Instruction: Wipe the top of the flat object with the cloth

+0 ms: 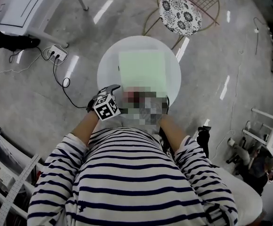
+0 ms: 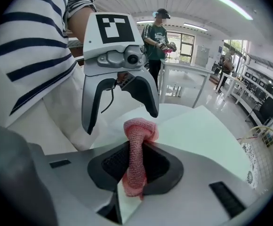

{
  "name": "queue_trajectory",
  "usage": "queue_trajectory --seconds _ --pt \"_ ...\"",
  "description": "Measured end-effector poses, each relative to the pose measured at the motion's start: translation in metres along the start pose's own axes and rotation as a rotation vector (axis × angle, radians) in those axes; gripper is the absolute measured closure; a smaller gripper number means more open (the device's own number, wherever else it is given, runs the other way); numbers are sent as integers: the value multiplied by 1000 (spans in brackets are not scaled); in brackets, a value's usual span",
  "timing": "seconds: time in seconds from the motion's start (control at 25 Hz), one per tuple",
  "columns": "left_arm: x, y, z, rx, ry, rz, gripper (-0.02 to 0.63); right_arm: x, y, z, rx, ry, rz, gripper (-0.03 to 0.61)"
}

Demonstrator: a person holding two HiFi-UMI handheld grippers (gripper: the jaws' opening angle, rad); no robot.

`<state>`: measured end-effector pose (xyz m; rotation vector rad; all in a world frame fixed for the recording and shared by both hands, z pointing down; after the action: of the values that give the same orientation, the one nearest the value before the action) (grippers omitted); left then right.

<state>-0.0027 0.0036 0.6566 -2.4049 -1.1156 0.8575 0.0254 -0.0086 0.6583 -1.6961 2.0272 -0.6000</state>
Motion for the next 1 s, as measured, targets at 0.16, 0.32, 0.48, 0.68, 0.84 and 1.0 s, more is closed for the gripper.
queue_trajectory --seconds 0.16,0.32,0.48,0.68,0.84,1.0 --pt "7 4 -2 -7 -24 -42 81 -16 -4 3 -1 35 -8 525" --pt "12 6 -6 -14 -37 -63 81 -32 -8 5 -2 82 -1 525" --pt "16 8 -7 -14 -45 -72 81 -46 -11 6 -2 153 1 525" --pt "17 4 -7 -32 -56 -72 81 -66 -14 11 -9 288 -5 525" --pt "19 5 -8 -26 -55 -48 81 -74 -19 23 -14 422 -59 525" --pt "18 4 -10 -27 -31 -58 81 -78 -33 40 -65 553 -39 525"
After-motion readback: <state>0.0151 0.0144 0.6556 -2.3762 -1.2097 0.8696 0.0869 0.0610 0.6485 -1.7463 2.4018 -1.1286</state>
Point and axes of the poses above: the fingertips, and each gripper's own axes: z backward along the fingers, x to its right, y out of its top, the point moved 2 cm from there along z, backward along the fingers, and after that the axes turned 8 degrees about z, right-handed, at the moved point
